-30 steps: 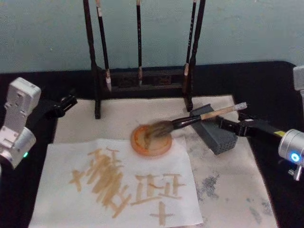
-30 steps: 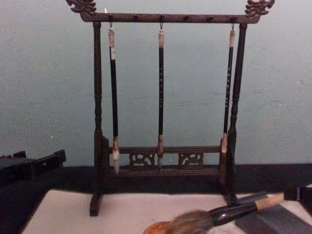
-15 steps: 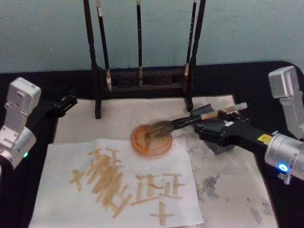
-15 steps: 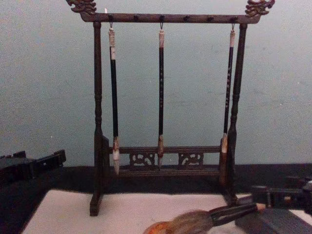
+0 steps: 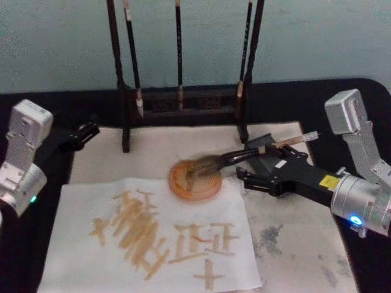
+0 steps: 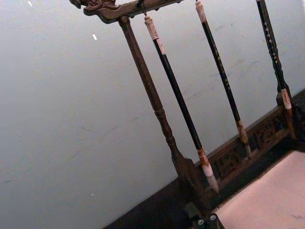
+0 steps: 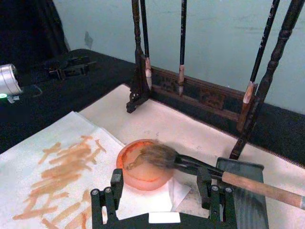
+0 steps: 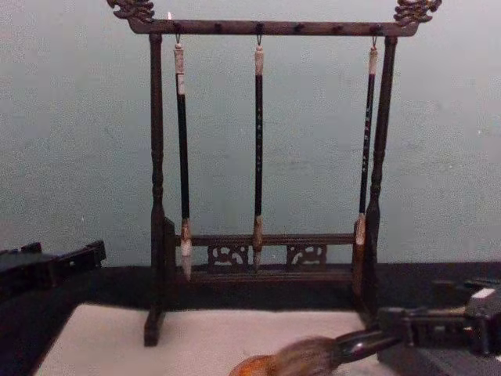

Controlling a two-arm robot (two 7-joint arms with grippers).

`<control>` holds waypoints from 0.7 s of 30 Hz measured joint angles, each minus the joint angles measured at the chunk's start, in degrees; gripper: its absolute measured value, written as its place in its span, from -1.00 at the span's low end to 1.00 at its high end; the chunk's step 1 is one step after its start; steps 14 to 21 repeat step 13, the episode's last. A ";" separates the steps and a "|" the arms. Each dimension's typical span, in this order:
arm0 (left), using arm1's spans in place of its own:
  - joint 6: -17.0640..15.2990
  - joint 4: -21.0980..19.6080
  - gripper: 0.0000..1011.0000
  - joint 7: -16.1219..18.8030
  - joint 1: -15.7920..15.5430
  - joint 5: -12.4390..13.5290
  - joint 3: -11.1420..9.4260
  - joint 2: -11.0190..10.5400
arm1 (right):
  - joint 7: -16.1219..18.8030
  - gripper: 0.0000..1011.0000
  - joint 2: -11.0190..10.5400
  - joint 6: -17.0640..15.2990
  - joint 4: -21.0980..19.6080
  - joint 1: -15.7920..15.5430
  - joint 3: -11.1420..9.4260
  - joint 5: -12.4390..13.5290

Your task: Pick up the brush from the inkstone, write on the paper, then place the brush back to its original position.

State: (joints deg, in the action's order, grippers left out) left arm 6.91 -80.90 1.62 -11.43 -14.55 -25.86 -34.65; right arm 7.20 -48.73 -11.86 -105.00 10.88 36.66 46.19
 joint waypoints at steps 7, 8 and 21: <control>0.00 0.00 0.98 0.00 0.00 0.00 0.00 0.00 | -0.14 0.98 0.02 -0.02 0.13 -0.08 -0.13 0.31; 0.00 0.00 0.98 0.00 0.00 0.00 0.00 0.00 | -0.16 0.98 0.02 -0.03 0.15 -0.09 -0.16 0.38; 0.00 0.00 0.98 0.00 0.00 0.01 0.00 0.00 | -0.23 0.98 0.02 -0.03 0.19 -0.11 -0.20 0.47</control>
